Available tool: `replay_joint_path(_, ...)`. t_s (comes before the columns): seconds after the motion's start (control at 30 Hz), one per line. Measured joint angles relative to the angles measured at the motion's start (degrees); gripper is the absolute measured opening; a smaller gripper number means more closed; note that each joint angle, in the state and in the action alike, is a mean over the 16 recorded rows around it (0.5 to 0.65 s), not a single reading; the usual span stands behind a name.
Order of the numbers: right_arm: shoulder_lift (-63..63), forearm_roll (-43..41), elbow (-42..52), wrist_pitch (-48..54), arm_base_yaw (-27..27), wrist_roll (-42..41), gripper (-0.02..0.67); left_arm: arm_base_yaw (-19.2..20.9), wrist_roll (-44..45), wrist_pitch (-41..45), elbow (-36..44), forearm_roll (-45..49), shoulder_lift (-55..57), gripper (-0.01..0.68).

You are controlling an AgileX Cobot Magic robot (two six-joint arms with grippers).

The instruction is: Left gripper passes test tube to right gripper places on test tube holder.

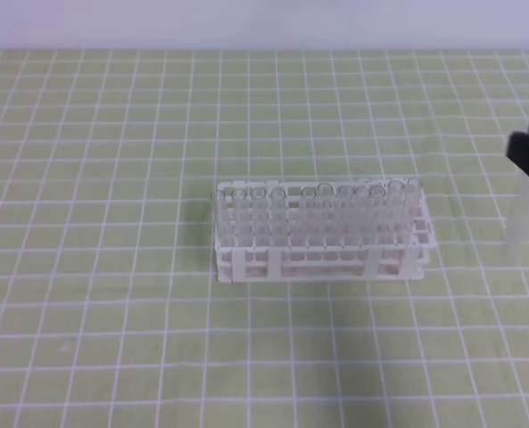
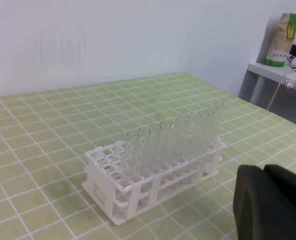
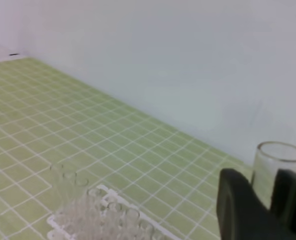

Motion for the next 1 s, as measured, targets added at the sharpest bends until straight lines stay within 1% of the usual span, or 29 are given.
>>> replay_joint_path(0.1, 4.5, 0.2, -2.5, 1.0, 0.0, -1.8, 0.102, 0.0, 0.0, 0.0, 0.0, 0.1, 0.0, -0.002)
replay_joint_path(0.23, 9.4, -1.5, -5.7, 1.0, 0.6, -0.4, 0.102, 0.0, 0.0, -0.1, 0.0, 0.3, 0.1, -0.002)
replay_joint_path(0.37, 13.0, -5.5, -8.7, -2.3, 2.4, 4.4, 0.102, 0.0, 0.0, 0.0, 0.0, 0.3, 0.0, -0.002)
replay_joint_path(0.47, 15.1, -10.7, -10.6, -7.8, 4.4, 11.6, 0.102, 0.0, 0.0, 0.0, 0.0, 0.3, 0.0, -0.002)
replay_joint_path(0.53, 16.5, -16.3, -11.8, -12.4, 6.1, 19.5, 0.102, 0.0, 0.0, 0.0, 0.0, 0.3, -0.1, -0.002)
replay_joint_path(0.6, 17.9, -23.6, -12.8, -17.5, 8.1, 29.6, 0.102, 0.0, 0.0, 0.0, 0.0, 0.3, -0.1, -0.002)
replay_joint_path(0.87, 23.4, -60.0, -14.4, -37.4, 16.1, 72.5, 0.102, 0.0, 0.0, 0.0, 0.0, 0.4, 0.0, -0.002)
replay_joint_path(0.93, 24.8, -68.0, -14.2, -41.2, 17.5, 81.6, 0.102, 0.0, 0.0, 0.0, 0.0, 0.4, 0.0, -0.002)
replay_joint_path(1.0, 26.0, -75.1, -14.0, -44.1, 18.6, 88.8, 0.102, 0.0, 0.0, 0.0, 0.0, 0.4, 0.0, -0.002)
